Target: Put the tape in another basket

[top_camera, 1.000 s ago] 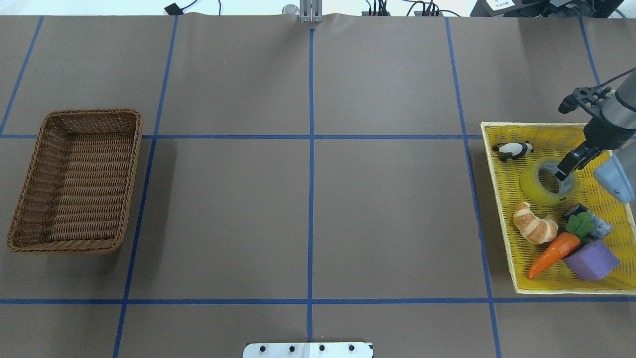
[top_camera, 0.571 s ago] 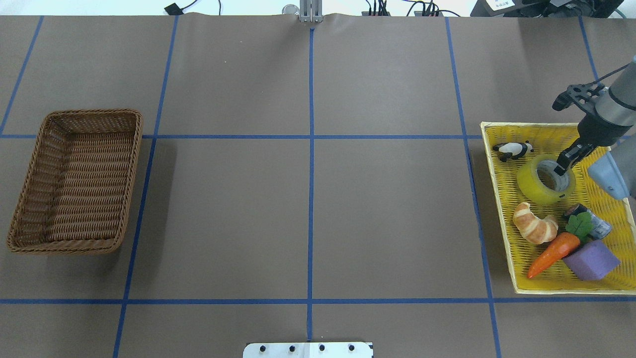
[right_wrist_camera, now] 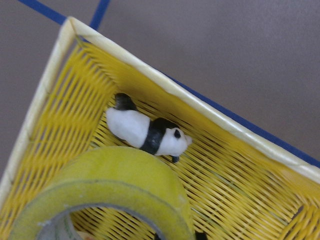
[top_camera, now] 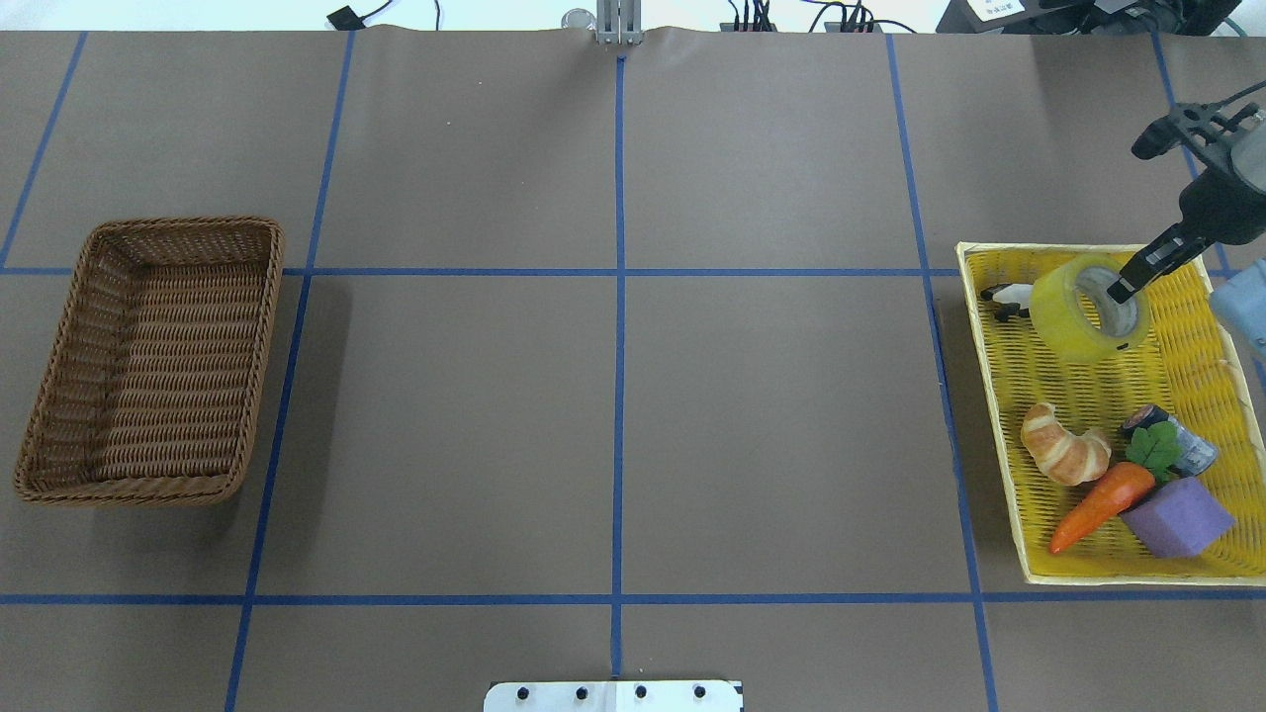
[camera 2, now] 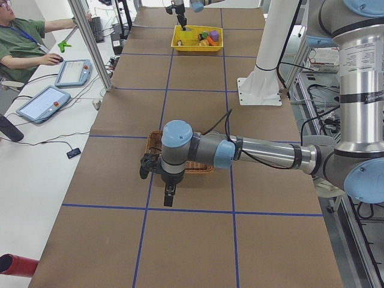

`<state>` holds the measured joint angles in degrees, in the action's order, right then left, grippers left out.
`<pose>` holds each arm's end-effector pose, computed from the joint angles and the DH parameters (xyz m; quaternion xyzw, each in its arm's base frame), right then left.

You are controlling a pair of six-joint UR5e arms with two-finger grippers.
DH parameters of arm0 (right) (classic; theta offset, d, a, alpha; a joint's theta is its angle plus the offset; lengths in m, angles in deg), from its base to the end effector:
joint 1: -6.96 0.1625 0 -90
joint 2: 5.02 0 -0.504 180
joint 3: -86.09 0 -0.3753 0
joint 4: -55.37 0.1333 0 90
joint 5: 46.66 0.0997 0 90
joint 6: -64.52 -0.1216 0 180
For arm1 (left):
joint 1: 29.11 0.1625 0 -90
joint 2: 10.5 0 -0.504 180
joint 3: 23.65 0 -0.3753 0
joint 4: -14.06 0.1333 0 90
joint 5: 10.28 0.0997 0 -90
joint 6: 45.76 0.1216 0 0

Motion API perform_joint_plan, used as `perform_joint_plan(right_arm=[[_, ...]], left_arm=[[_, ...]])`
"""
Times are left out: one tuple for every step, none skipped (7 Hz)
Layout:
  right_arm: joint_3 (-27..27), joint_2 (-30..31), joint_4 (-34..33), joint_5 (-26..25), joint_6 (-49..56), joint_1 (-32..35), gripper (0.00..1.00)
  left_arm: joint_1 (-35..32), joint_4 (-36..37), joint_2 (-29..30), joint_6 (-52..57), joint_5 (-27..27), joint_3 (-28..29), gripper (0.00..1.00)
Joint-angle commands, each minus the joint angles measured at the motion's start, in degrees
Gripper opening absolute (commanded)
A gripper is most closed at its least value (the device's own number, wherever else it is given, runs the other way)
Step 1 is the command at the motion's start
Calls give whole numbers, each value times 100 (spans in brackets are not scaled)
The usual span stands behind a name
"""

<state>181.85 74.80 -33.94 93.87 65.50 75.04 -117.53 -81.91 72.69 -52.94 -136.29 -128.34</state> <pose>-0.1753 -0.5413 0.6010 0.0519 -0.4391 -0.2381 0.8648 -0.0499 -0.4339 0.6831 0.0909 0.3147 -0.0089 0.9448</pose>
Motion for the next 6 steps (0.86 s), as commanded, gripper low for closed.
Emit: perform_joint_plan(right_arm=[[495,-342,751,106,-1898,30,0],[453,-378,1915,36,-3161,-161,0],[452,-387,2901,-321,-4357,-494,0],[452,-388,3781,-612,-5492,-836,0],[461,-483,4547,-928,-6565,-1153,0],[444,-484,5233,-1131,-7376,-1382,0]], left_arm=[[9,-987,136,-595,-3,27,99],[17,-1707,136,-1044,-20,106,99],[209,-2411,136,-1718,-351,185,99],[515,-3384,180,-2543,-398,325,99],[814,-4350,189,-3474,-398,492,99],[1139,-5369,233,-4301,-389,737,99]])
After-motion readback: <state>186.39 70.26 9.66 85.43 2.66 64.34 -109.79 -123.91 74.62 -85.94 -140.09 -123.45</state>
